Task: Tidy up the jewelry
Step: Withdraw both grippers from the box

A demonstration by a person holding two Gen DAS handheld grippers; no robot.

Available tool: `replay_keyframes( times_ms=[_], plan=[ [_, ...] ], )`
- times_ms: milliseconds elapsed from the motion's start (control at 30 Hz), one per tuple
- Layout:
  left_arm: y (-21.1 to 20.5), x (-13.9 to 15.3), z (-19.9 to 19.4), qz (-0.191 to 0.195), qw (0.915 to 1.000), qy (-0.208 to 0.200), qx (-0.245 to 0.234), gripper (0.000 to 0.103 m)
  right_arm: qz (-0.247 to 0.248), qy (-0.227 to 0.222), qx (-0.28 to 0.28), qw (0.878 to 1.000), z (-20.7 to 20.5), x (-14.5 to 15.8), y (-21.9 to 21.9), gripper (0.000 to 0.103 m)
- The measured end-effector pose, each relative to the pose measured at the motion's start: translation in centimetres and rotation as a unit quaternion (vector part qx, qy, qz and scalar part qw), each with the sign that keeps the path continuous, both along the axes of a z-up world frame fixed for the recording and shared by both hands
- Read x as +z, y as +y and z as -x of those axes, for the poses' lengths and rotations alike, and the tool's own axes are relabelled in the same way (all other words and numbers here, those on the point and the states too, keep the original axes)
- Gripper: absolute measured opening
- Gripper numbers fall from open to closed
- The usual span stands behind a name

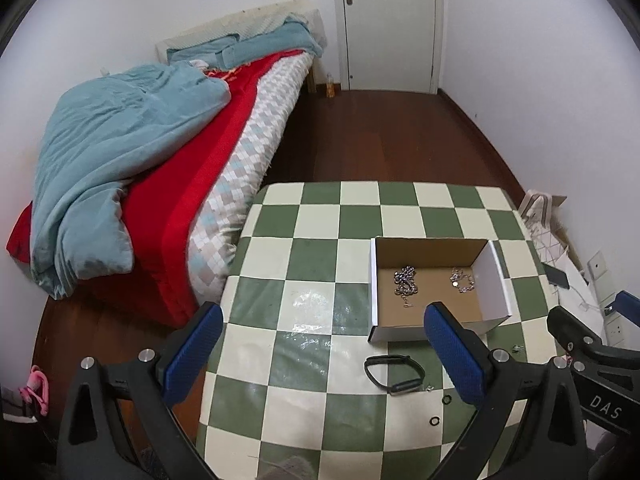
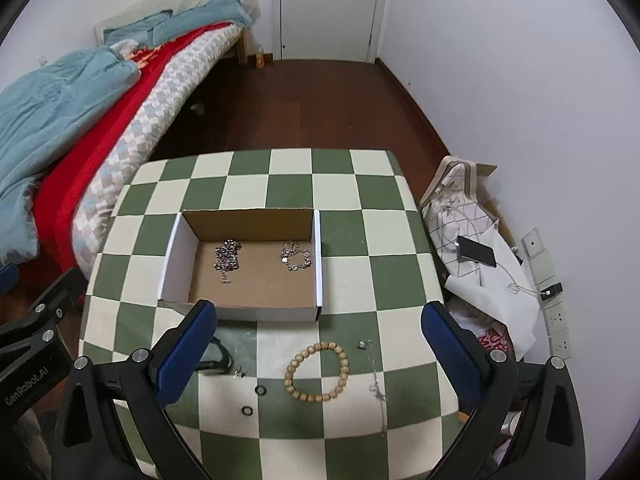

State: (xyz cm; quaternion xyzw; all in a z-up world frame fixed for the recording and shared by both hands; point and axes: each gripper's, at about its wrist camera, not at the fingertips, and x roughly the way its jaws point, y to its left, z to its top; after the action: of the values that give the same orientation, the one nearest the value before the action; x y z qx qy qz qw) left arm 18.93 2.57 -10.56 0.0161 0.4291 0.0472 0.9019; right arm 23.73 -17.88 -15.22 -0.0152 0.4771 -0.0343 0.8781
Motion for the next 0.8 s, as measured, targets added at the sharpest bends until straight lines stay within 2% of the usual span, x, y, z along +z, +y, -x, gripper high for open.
replay_keyframes(
  times_ms=[333, 500, 667, 800],
  plan=[
    [-0.1, 2.9, 4.3, 0.002, 0.9992, -0.04, -0.005, 0.103, -0.003, -0.055, 0.0, 0.998, 5.6, 4.7, 0.4, 0.103],
    [0.2, 3.5, 6.2, 0.001, 0.9981, -0.06, 0.01, 0.103, -0.02, -0.068, -0.002, 0.997, 7.7, 6.0, 0.4, 0.103],
    [0.8, 2.1, 7.2, -0.016, 0.9979, -0.055, 0.028, 0.103, -0.046, -0.051, -0.02, 0.997, 9.2, 4.8, -1.2, 0.103],
    [0.7, -1.3, 6.9, -0.067, 0.9962, -0.026, 0.049, 0.103, -0.063, -0.009, -0.047, 0.997, 9.4, 1.0, -3.7, 0.103]
  ],
)
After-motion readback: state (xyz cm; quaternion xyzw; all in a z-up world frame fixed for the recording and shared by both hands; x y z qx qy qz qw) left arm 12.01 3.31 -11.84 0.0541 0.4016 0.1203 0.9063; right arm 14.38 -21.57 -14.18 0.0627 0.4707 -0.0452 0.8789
